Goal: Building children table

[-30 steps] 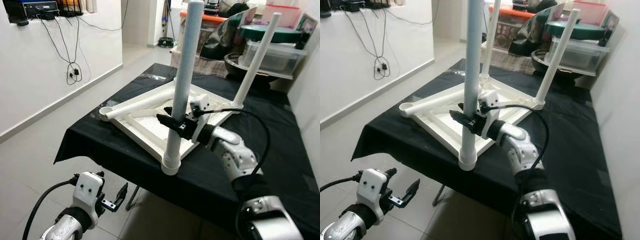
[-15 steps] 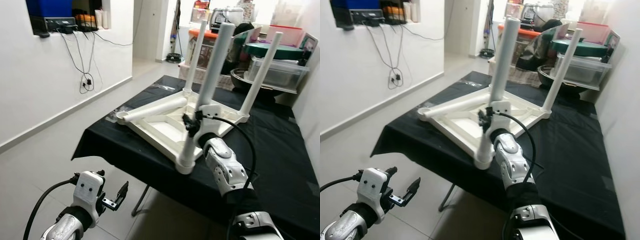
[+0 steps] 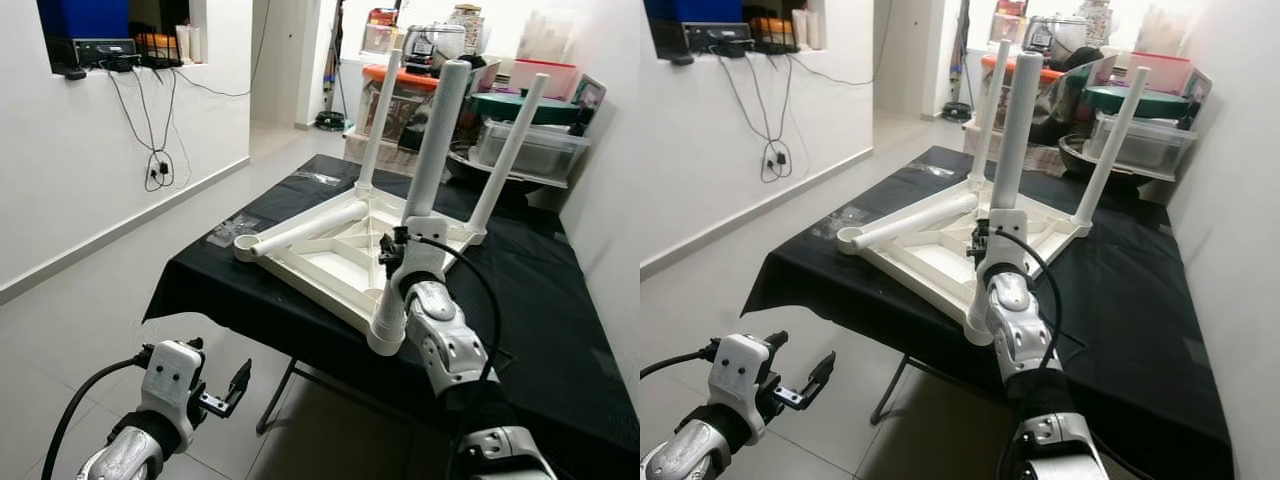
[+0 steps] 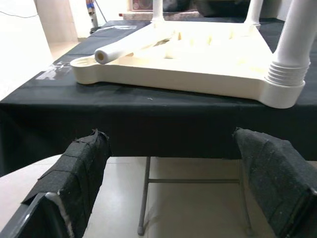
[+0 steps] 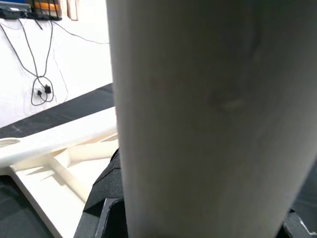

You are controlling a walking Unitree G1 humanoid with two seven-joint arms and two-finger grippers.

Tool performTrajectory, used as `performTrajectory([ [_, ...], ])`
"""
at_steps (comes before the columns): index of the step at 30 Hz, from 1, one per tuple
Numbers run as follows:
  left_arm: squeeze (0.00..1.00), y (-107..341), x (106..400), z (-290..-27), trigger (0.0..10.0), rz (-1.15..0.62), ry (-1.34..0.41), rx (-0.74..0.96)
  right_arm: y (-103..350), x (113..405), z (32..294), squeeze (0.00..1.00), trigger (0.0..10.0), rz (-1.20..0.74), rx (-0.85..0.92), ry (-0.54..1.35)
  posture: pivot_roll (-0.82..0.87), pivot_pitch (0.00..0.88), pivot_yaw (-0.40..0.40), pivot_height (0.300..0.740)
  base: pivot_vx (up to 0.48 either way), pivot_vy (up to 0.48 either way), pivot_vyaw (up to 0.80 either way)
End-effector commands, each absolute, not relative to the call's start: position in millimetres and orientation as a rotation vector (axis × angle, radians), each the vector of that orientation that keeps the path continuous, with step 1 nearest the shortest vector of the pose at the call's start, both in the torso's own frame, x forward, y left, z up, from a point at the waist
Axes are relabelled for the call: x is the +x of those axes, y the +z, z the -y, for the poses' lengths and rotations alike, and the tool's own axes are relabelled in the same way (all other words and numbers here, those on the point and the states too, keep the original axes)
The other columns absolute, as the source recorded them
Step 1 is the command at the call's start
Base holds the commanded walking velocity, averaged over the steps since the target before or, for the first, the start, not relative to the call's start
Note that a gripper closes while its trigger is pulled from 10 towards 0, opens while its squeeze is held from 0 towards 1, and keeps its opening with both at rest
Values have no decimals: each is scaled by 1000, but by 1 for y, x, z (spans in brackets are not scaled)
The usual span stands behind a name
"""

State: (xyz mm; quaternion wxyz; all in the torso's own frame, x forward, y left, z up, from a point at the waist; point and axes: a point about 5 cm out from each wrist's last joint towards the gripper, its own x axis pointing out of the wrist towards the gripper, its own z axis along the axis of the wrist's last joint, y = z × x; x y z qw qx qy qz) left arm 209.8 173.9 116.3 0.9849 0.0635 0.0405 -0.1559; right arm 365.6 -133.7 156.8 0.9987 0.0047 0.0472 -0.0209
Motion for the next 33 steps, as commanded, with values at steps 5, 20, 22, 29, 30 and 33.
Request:
performTrajectory([
  [5, 0, 113, 211, -172, 10000, -92, -319, 126, 105, 360, 141, 0, 10000, -365, 20, -87, 55, 0, -107, 740, 0, 0, 0],
  [20, 0, 111, 209, -174, 10000, -99, -308, 131, 97, 362, 143, 0, 10000, -390, 40, -142, 64, 0, -106, 740, 0, 0, 0],
  [22, 0, 111, 210, -174, 10000, -99, -308, 132, 96, 361, 144, 0, 10000, -391, 40, -144, 63, 0, -105, 740, 0, 0, 0],
  [29, 0, 112, 212, -174, 10000, -94, -314, 137, 98, 366, 145, 0, 10000, -380, 46, -150, 61, 0, -98, 740, 0, 0, 0],
  [30, 0, 112, 212, -174, 10000, -93, -315, 138, 99, 366, 145, 0, 10000, -377, 47, -151, 61, 0, -98, 740, 0, 0, 0],
  [33, 0, 113, 213, -174, 10000, -91, -316, 139, 100, 367, 144, 0, 10000, -373, 47, -151, 62, 0, -98, 740, 0, 0, 0],
])
